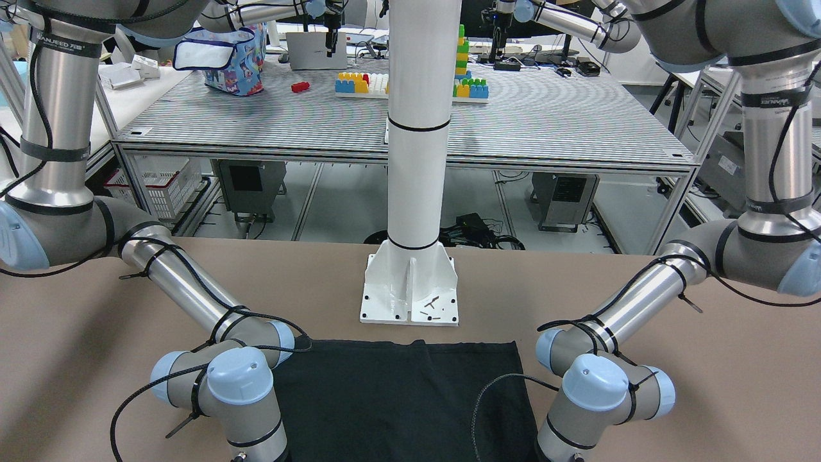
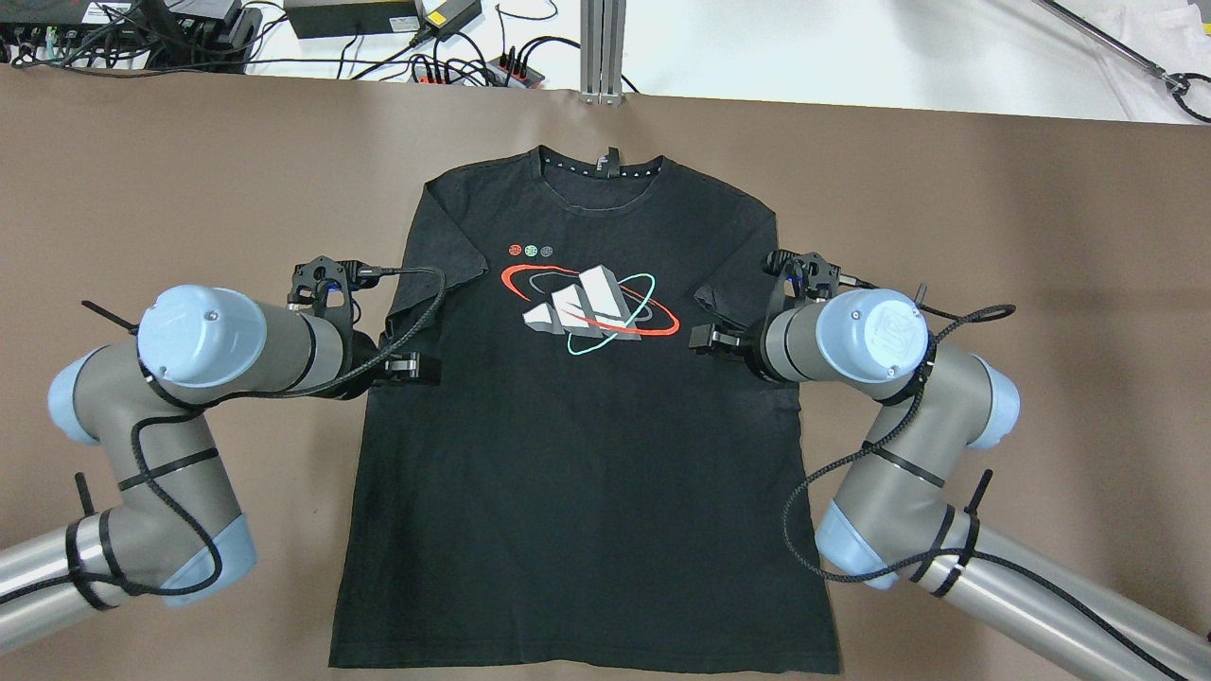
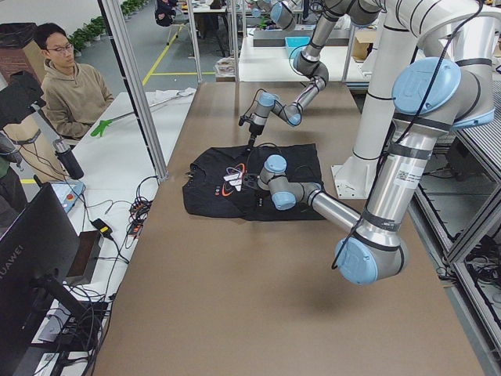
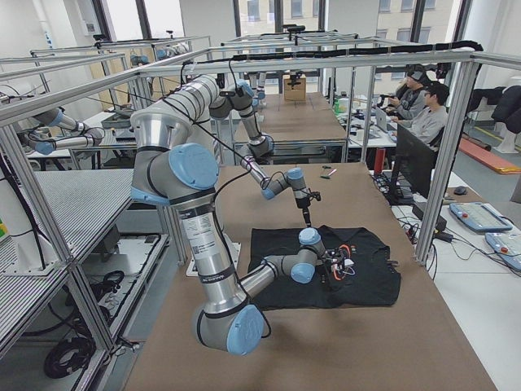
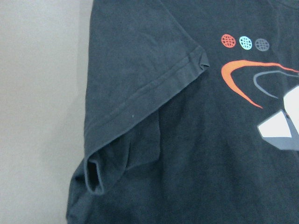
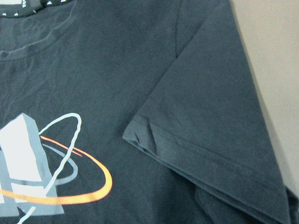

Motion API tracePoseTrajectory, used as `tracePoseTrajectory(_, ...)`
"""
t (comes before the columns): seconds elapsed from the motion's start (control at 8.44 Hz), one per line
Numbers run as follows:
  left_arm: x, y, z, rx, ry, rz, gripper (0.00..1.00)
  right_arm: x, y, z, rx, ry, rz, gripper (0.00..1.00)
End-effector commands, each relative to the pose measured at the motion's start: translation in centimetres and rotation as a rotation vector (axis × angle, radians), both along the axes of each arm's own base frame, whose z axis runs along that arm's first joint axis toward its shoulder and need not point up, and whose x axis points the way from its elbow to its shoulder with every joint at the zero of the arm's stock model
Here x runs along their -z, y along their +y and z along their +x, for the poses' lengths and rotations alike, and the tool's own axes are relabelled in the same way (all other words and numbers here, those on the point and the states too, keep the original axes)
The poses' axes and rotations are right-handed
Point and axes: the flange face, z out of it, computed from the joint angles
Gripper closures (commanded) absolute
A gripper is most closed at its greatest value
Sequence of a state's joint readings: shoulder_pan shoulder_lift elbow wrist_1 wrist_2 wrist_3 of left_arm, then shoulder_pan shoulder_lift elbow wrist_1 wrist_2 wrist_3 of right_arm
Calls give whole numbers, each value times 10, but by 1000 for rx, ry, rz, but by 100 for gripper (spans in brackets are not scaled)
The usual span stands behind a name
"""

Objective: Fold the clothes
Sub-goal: 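Move both grippers down along the shirt sides toward the hem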

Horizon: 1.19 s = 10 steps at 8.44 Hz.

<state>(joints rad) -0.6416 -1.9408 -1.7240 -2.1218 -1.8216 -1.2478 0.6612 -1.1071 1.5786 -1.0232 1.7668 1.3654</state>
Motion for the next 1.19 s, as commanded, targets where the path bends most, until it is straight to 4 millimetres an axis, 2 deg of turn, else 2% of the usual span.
tracePoseTrajectory(0.0,16,61,-25,69,61,-89,1,-13,100,23,-64,-52,-125,6)
tracePoseTrajectory(0.12,16,74,-21,88,69,-101,1,-2,143,31,-93,-18,-166,7)
tracePoseTrajectory(0.24,19,81,-17,100,78,-112,1,5,177,43,-95,29,-216,11)
tracePoseTrajectory(0.47,15,82,-17,110,72,-112,1,-13,247,37,-107,47,-266,21)
tracePoseTrajectory(0.59,9,82,-18,116,62,-113,1,-32,268,39,-88,93,-257,24)
tracePoseTrajectory(0.71,8,82,-18,117,60,-115,1,-36,286,47,-60,104,-257,26)
tracePoseTrajectory(0.95,11,88,-16,127,66,-110,1,-38,317,31,-68,99,-252,31)
tracePoseTrajectory(1.07,12,89,-15,127,67,-108,1,-41,322,28,-64,106,-251,35)
